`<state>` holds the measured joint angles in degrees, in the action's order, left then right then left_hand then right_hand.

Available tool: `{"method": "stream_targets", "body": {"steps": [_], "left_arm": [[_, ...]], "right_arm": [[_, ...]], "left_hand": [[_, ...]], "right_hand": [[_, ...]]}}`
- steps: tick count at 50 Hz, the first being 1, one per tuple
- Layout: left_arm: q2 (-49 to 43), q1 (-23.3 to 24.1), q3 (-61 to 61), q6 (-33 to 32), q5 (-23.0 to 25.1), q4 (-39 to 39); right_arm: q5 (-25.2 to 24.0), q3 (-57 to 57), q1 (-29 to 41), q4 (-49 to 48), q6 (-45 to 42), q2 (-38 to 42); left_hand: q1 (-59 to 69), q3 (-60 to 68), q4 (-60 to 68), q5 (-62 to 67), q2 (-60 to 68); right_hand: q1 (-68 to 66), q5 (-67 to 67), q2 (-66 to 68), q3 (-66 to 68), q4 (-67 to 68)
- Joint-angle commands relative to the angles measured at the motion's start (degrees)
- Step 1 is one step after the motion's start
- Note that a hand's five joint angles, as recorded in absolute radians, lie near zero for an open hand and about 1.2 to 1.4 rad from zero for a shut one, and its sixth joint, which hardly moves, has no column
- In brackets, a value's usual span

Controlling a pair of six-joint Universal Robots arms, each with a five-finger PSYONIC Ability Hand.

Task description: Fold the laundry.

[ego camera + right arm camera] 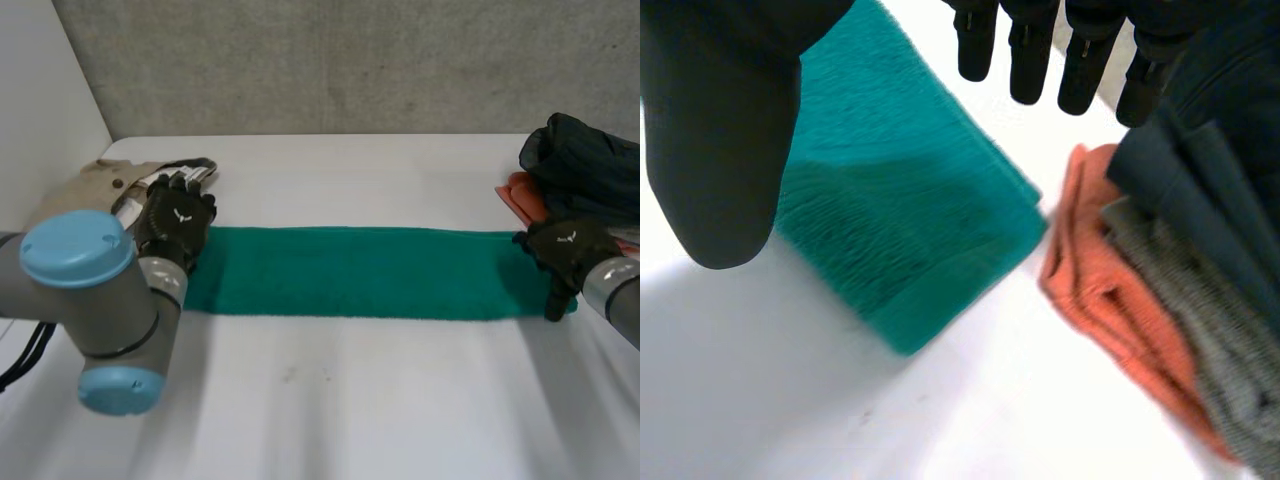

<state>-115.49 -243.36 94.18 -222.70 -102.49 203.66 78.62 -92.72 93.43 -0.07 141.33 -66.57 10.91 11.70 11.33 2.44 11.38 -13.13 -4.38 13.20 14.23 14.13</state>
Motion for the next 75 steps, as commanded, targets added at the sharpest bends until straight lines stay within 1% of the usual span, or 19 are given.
{"method": "stream_targets", "body": {"steps": [1, 7, 11, 14, 19, 27, 32, 36, 38, 43, 47, 49, 54, 60, 66, 68, 69, 70, 75], "left_arm": [[1.49, 0.43, 3.20, 2.27, 0.71, 0.07], [1.14, 0.61, 3.47, 2.36, 0.80, 0.07], [0.88, 0.61, 3.47, 2.36, 0.80, 0.16], [0.88, 0.61, 3.47, 2.36, 0.80, 0.16], [1.32, 0.61, 3.56, 2.36, 0.71, 0.25], [2.81, 0.52, 4.61, 2.36, 0.80, 0.25], [4.21, 0.61, 5.40, 2.36, 0.88, 0.16], [5.44, 0.52, 6.28, 2.36, 0.88, 0.16], [6.06, 0.43, 6.46, 2.45, 0.88, 0.16], [8.95, 0.08, 6.81, 3.06, 0.71, 0.07], [11.60, -0.62, 7.42, 3.77, 0.62, -0.10], [12.56, -1.06, 7.86, 4.03, 0.62, -0.19], [15.03, -1.77, 9.44, 4.73, 0.79, -0.37], [15.29, -1.85, 10.41, 4.82, 0.80, -0.37], [14.50, -2.29, 10.32, 4.82, 0.88, -0.19], [14.33, -2.12, 9.97, 4.73, 1.15, -0.19], [14.07, -2.03, 9.71, 4.73, 1.58, -0.02], [13.71, -2.03, 9.53, 4.73, 1.85, 0.07], [10.81, -0.72, 6.20, 4.82, 3.26, 0.16]], "right_arm": [[-2.77, -1.67, -1.94, -1.51, 0.26, 1.61], [-2.86, -1.76, -2.20, -5.72, 0.52, 4.95], [-2.86, -1.50, -2.29, -7.40, 0.52, 6.10], [-2.51, -1.06, -2.38, -7.58, 0.44, 6.89], [-1.37, -1.32, -3.17, -7.49, 0.26, 6.80], [0.92, -3.17, -11.25, -6.96, -1.40, 3.38], [5.04, -2.64, -15.38, -7.22, -10.52, 0.39], [7.51, -1.58, -14.60, -7.66, -14.15, 0.04], [7.78, -1.06, -11.89, -7.84, -13.72, -0.93], [7.51, 3.68, 5.13, -10.29, -7.23, -2.43], [7.25, 6.94, 13.95, -13.89, -4.58, -1.20], [6.46, 8.60, 17.99, -16.44, -4.49, 0.90], [-0.11, 15.36, 33.27, -25.31, -5.71, 10.82], [-7.77, 19.94, 39.36, -27.61, -7.82, 19.62], [-9.45, 22.24, 42.27, -26.74, -8.18, 25.61], [-9.54, 21.62, 42.62, -26.56, -8.18, 25.09], [-9.10, 20.40, 42.01, -26.65, -8.09, 23.95], [-8.75, 19.78, 41.92, -26.56, -7.91, 23.25], [-4.19, 14.25, 40.34, -26.47, -5.46, 14.38]], "left_hand": [[-0.91, -1.70, -1.33, -2.44, -1.38], [-0.91, -1.70, -1.33, -2.44, -1.38], [-0.91, -1.70, -1.33, -2.44, -1.38], [-0.91, -1.70, -1.33, -2.44, -1.38], [-0.91, -1.70, -1.33, -2.44, -1.38], [-0.91, -1.70, -1.33, -2.44, -1.38], [-0.91, -1.70, -1.33, -2.44, -1.38], [-0.91, -1.70, -1.33, -2.44, -1.38], [-0.91, -1.70, -1.33, -2.44, -1.38], [-0.91, -1.70, -1.33, -2.44, -1.38], [-0.91, -1.70, -1.33, -2.44, -1.38], [-0.91, -1.70, -1.33, -2.44, -1.38], [-0.91, -1.70, -1.33, -2.44, -1.38], [-0.91, -1.70, -1.33, -2.44, -1.38], [-0.91, -1.70, -1.33, -2.44, -1.38], [-0.91, -1.70, -1.33, -2.44, -1.38], [-0.91, -1.70, -1.33, -2.44, -1.38], [-0.91, -1.70, -1.33, -2.44, -1.38], [-0.91, -1.70, -1.33, -2.44, -1.38]], "right_hand": [[-6.71, -5.46, 6.64, 5.61, 5.71], [-10.73, -9.48, 10.67, 9.64, 9.73], [-24.50, -23.25, 24.43, 23.40, 23.50], [-66.76, -65.50, 66.69, 65.66, 65.75], [-66.87, -65.62, 66.80, 65.77, 65.87], [-66.87, -65.62, 66.80, 65.77, 65.87], [-66.87, -65.62, 66.80, 65.77, 65.87], [-66.87, -65.62, 66.80, 65.77, 65.87], [-66.87, -65.62, 66.80, 65.77, 65.87], [-66.87, -65.62, 66.80, 65.77, 65.87], [-66.87, -65.62, 66.80, 65.77, 65.87], [-66.87, -65.62, 66.80, 65.77, 65.87], [-66.87, -65.62, 66.80, 65.77, 65.87], [-66.87, -65.62, 66.80, 65.77, 65.87], [-66.87, -65.62, 66.80, 65.77, 65.87], [-42.67, -41.42, 42.60, 41.57, 41.67], [-14.06, -12.81, 14.00, 12.97, 13.06], [-0.62, 0.63, 0.55, -0.48, -0.38], [3.13, 4.38, -3.20, -4.23, -4.13]]}}
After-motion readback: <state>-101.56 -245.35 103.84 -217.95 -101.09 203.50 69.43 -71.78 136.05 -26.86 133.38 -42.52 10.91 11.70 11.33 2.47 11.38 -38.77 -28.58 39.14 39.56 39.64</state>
